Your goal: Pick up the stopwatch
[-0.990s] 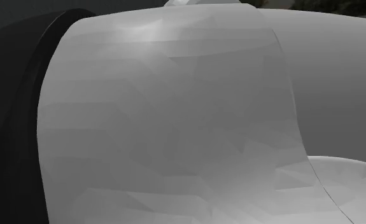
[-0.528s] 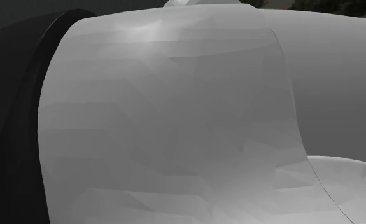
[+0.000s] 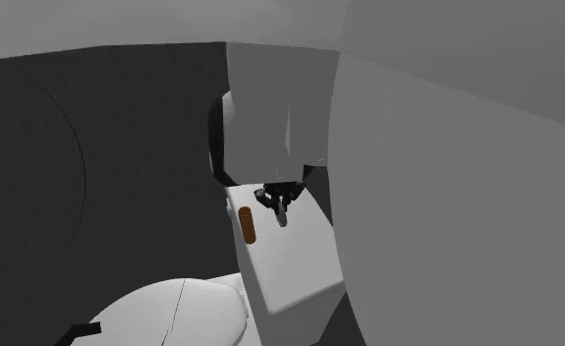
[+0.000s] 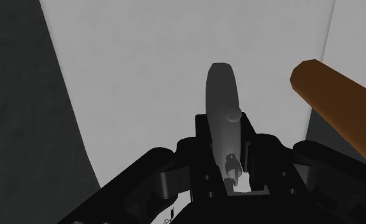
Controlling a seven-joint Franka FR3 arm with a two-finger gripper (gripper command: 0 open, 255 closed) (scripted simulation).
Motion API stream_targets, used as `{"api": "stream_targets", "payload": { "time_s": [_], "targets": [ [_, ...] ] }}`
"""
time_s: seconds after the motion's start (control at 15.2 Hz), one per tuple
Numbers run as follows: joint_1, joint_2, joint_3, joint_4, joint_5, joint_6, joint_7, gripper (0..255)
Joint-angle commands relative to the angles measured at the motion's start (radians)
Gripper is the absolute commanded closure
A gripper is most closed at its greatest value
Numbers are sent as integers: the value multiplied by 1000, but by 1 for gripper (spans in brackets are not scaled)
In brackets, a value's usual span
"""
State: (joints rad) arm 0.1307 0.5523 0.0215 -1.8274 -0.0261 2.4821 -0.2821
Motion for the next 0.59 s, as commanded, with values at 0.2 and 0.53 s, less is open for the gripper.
{"api": "stream_targets", "payload": {
  "time_s": [0.2,0.53],
  "targets": [
    [0,-43,1,7,2,-50,-1,255],
    [-1,-69,2,12,3,-81,-1,255]
  ]
}}
